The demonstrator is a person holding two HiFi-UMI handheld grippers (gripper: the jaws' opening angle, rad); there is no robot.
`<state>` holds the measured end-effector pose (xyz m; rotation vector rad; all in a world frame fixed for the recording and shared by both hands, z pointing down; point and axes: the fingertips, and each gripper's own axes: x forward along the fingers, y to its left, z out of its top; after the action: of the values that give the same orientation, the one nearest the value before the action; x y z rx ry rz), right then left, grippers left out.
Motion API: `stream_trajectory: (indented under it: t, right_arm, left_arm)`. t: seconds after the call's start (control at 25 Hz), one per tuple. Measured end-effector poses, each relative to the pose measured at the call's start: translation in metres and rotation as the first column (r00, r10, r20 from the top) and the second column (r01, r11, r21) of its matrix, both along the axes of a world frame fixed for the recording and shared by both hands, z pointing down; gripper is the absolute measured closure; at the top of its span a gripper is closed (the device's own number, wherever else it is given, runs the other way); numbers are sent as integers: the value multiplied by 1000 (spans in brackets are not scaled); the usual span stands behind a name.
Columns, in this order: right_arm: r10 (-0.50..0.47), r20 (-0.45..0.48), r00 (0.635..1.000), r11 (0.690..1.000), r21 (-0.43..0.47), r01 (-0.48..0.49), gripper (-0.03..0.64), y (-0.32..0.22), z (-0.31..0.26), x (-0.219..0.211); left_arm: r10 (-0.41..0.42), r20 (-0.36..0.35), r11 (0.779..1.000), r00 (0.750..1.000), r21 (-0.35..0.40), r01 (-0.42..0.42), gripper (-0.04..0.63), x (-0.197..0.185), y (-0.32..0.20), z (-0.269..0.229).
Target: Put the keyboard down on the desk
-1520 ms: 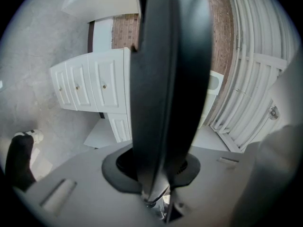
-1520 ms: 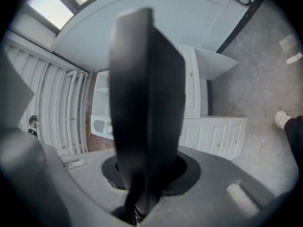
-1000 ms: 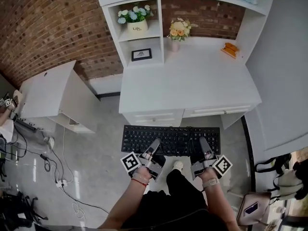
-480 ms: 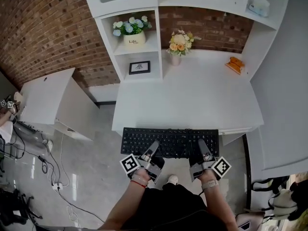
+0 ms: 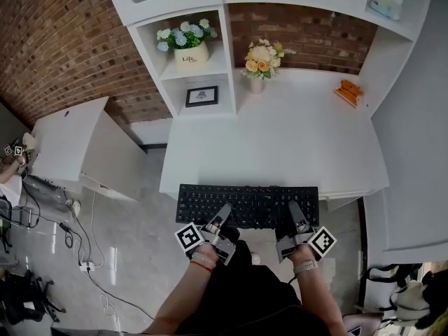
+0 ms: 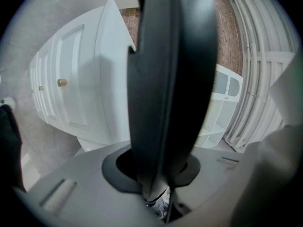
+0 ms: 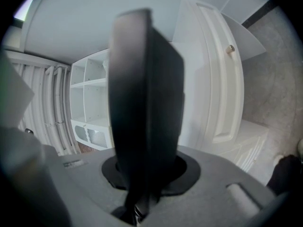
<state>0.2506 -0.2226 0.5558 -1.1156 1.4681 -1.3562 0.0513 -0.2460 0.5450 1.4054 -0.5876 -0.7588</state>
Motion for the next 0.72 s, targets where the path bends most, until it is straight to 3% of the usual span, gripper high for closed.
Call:
stream_trajectory:
  t: [0.72]
  right_arm:
    - [17, 24, 1000, 1000, -23, -16, 548, -37, 12, 3]
  left_arm:
    - [35, 31, 999, 999, -24, -34, 529, 5, -39, 8]
